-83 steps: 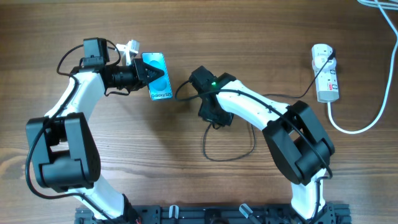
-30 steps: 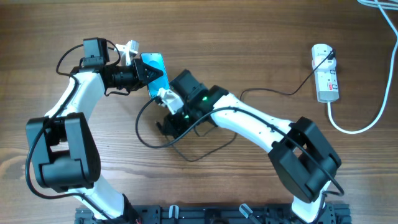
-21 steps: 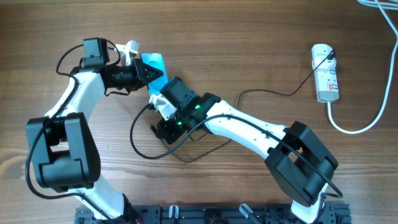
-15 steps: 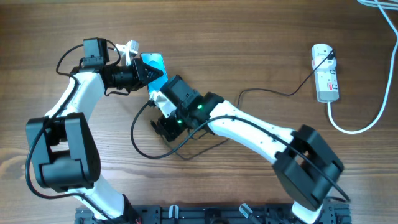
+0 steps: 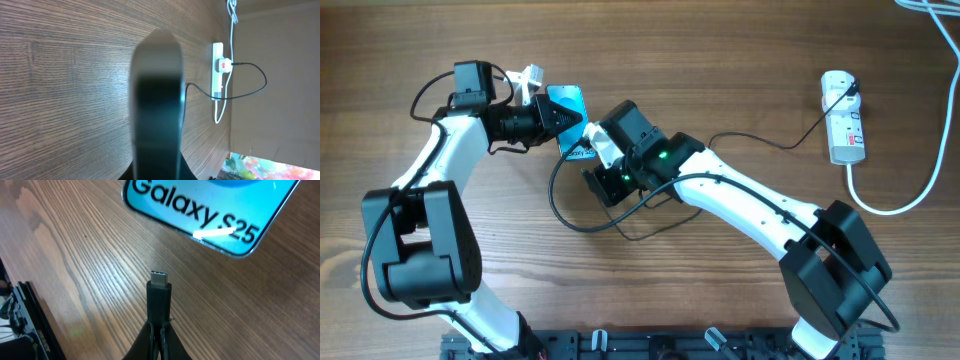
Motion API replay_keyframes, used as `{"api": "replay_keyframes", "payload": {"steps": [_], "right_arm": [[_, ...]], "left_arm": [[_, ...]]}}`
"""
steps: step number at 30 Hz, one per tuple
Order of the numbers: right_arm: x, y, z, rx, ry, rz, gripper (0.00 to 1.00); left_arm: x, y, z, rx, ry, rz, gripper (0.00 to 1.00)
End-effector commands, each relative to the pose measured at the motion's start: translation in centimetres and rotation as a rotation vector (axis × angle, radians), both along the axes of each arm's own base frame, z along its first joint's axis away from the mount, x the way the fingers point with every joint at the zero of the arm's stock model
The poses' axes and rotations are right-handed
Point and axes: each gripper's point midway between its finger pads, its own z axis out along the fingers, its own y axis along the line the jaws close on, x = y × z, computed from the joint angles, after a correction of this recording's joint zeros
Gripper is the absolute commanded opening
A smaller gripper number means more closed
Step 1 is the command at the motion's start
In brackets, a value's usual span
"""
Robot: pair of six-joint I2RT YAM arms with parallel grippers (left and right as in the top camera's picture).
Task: Plug charger to phone and switch on socket
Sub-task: 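Lift the plug with the right gripper toward the phone's bottom port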
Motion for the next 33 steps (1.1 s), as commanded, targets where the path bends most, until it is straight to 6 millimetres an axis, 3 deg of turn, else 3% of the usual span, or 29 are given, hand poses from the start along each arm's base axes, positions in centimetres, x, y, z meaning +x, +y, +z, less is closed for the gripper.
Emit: {"api": "replay_keyframes", "payload": {"steps": [1,6,10,23,33], "right_arm": [[0.3,0.3,1.3,0.044,-0.007,-0.009,0.04],[0.0,1.7,2.9,0.160,0.049,0.008,0.04],[1.1,1.2,2.5,0.130,0.045,-0.083,0.04],[2.0,0.4,1.9,0.092,0.076,-0.203,0.04],[1.6,0.3,1.8,0.087,0.101,-0.210,0.04]], "left_arm": [[-0.4,-0.9,1.2,-0.080,-0.017,-0.041,0.04],[-1.2,-2.1,3.4,-0.195,-0.097,-0.137,0.04],[-1.2,-2.1,3.4,-0.197,-0.098,-0.138,0.04],[-0.9,-1.9,3.0,-0.167,-0.106,-0.127,0.04],[-0.8,-1.9,3.0,-0.163,-0.110,-0.126,0.04]]}}
